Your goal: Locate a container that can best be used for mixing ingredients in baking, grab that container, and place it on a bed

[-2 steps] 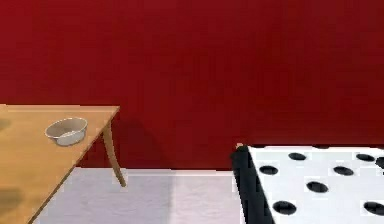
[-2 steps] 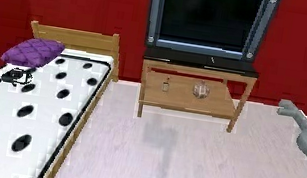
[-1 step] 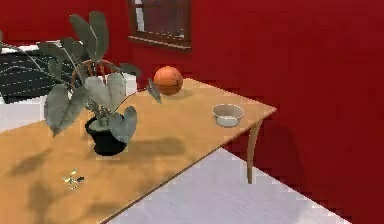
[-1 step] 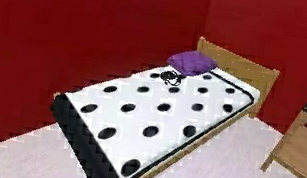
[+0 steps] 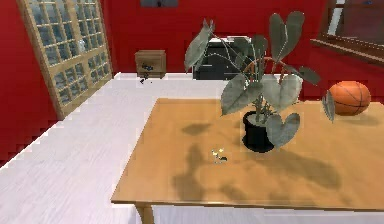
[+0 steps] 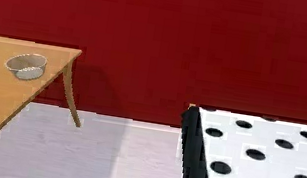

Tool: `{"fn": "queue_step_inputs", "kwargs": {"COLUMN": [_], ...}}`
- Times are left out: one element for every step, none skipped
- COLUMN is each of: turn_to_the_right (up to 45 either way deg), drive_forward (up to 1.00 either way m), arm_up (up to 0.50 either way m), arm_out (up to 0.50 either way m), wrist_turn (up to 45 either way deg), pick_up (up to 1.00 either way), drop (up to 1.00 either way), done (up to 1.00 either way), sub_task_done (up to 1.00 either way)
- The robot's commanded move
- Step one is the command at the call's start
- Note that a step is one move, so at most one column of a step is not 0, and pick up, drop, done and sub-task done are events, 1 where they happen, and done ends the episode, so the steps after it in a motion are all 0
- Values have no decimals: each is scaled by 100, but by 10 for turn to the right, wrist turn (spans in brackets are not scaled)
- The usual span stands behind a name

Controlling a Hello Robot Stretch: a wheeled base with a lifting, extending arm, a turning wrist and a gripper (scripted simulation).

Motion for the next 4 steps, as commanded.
{"fn": "queue_step_inputs", "kwargs": {"turn_to_the_right": [-300,450,450,150], "drive_forward": [0,0,0,0], "arm_up": [0,0,0,0], "arm_out": [0,0,0,0], "wrist_turn": [0,0,0,0], "pick_up": [0,0,0,0], "drop": [0,0,0,0], "done": [0,0,0,0], "sub_task_done": [0,0,0,0]}}
